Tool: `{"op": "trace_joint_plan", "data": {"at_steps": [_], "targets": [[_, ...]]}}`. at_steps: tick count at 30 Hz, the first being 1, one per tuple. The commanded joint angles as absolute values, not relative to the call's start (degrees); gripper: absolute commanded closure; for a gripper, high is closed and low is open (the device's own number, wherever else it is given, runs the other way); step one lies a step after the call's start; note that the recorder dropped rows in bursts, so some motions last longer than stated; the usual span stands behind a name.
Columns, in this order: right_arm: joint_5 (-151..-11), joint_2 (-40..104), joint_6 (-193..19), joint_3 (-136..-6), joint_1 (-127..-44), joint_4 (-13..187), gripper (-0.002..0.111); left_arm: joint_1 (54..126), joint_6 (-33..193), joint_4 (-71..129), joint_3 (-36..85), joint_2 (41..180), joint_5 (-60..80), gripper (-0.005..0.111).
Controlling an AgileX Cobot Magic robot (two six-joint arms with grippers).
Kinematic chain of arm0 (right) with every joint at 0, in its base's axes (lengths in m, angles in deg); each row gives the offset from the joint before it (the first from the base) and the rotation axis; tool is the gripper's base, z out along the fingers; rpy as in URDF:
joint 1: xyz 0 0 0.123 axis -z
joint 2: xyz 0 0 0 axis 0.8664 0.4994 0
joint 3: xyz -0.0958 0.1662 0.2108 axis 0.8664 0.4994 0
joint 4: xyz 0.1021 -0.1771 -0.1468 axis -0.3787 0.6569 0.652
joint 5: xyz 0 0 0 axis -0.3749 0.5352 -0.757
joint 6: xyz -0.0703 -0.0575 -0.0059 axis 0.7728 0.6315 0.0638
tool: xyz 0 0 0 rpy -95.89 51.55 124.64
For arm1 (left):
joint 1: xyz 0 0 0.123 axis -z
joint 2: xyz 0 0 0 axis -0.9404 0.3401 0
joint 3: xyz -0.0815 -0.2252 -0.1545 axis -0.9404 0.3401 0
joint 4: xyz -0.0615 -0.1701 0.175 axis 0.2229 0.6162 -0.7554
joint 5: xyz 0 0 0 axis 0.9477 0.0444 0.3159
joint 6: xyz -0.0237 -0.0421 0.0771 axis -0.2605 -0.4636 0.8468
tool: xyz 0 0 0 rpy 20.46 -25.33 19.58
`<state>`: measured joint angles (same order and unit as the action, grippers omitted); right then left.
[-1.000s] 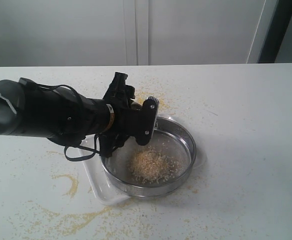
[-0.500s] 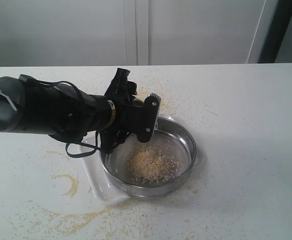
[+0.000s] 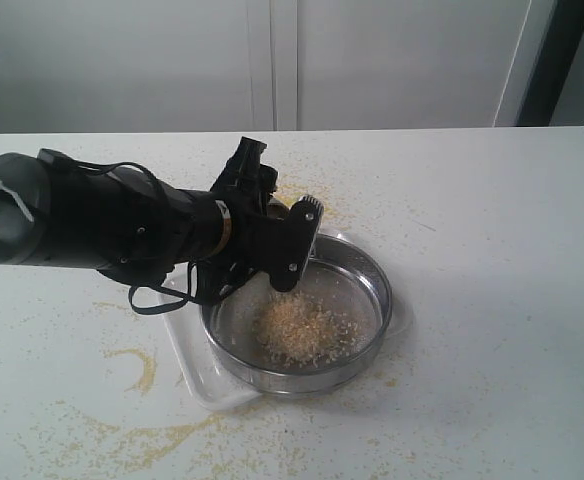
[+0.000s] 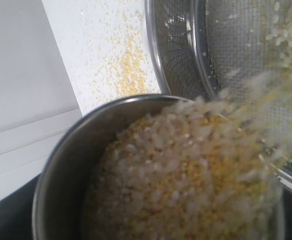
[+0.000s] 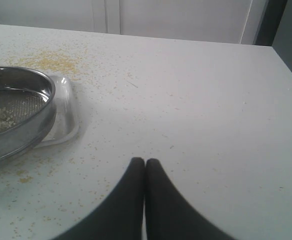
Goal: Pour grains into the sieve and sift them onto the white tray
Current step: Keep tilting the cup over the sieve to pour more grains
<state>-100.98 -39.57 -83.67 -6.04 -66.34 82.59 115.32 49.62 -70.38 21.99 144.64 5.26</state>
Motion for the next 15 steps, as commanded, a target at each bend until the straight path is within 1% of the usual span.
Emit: {"op": "trace_joint_plan", "data": {"at_steps": [1, 15], "targets": [[-100.6, -39.9, -83.5, -5.8, -65.9, 82.4, 0.108, 115.4, 49.8, -71.1, 21.6, 144.0, 4.3, 0.107], [-100.6, -39.9, -83.5, -5.8, -65.9, 82.4, 0.108, 115.4, 52.3, -71.1, 21.6, 144.0, 4.5, 0.107]]}}
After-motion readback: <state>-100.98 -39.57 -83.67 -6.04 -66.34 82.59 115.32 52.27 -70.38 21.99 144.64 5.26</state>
